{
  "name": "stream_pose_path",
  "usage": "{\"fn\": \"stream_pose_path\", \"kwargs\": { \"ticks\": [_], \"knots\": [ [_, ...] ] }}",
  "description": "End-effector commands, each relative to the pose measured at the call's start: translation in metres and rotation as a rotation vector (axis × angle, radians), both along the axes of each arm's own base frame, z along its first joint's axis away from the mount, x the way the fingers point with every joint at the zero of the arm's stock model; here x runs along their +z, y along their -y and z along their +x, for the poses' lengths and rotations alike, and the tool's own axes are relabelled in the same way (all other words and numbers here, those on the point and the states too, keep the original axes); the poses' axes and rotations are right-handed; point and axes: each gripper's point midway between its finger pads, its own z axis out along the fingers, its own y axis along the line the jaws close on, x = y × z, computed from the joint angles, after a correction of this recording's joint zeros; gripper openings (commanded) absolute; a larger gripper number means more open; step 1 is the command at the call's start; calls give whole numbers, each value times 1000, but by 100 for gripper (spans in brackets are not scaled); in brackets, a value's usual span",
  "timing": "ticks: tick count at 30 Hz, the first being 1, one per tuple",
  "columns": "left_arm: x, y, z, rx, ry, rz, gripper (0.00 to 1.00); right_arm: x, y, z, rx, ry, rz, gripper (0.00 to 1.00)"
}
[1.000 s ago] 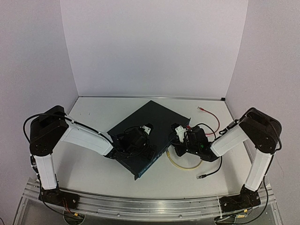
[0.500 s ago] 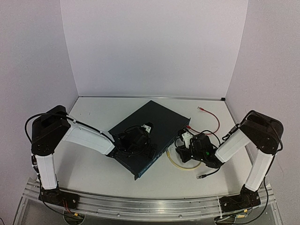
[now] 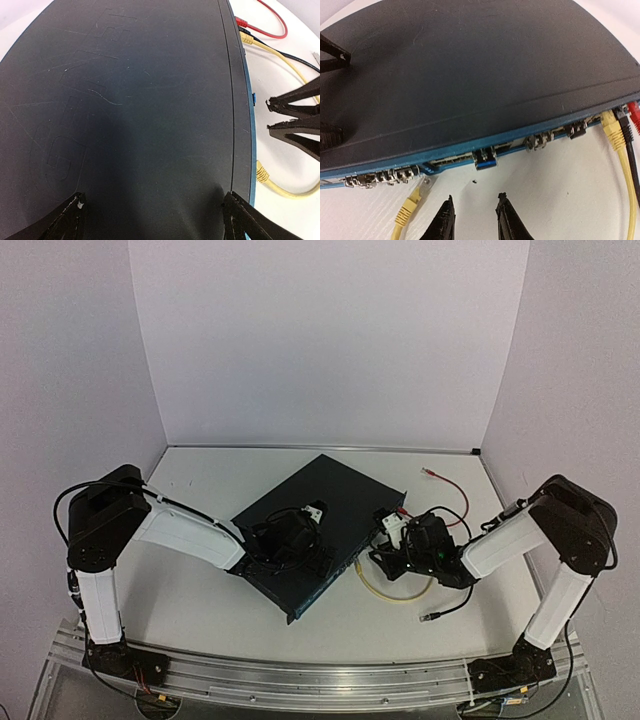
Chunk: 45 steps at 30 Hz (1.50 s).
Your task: Pull the plug from the switch port
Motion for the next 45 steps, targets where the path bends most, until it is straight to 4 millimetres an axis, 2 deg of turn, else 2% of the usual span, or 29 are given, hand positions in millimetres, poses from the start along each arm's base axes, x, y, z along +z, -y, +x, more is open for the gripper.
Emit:
{"fn": "stream_pose_path", "kwargs": {
  "ticks": [1, 9, 19, 33, 40, 45],
  "knots": [
    [-123, -81, -67, -5, -405, 330, 94, 11, -15, 12, 52, 40, -37, 27],
    [-123, -81, -67, -5, -403, 328, 94, 12, -23, 22, 73, 56, -71, 27],
    [-123, -81, -67, -7, -405, 329, 94, 2, -17, 21, 62, 39, -116, 27],
    [-124, -78, -66, -14, -406, 328, 94, 8, -6, 12, 41, 35, -111, 29],
    [-123, -76, -65, -19, -402, 328, 94, 8, -4, 10, 42, 35, -113, 31],
    [-123, -76, -65, -20, -403, 327, 94, 9, -10, 15, 49, 40, -107, 31]
  ]
}}
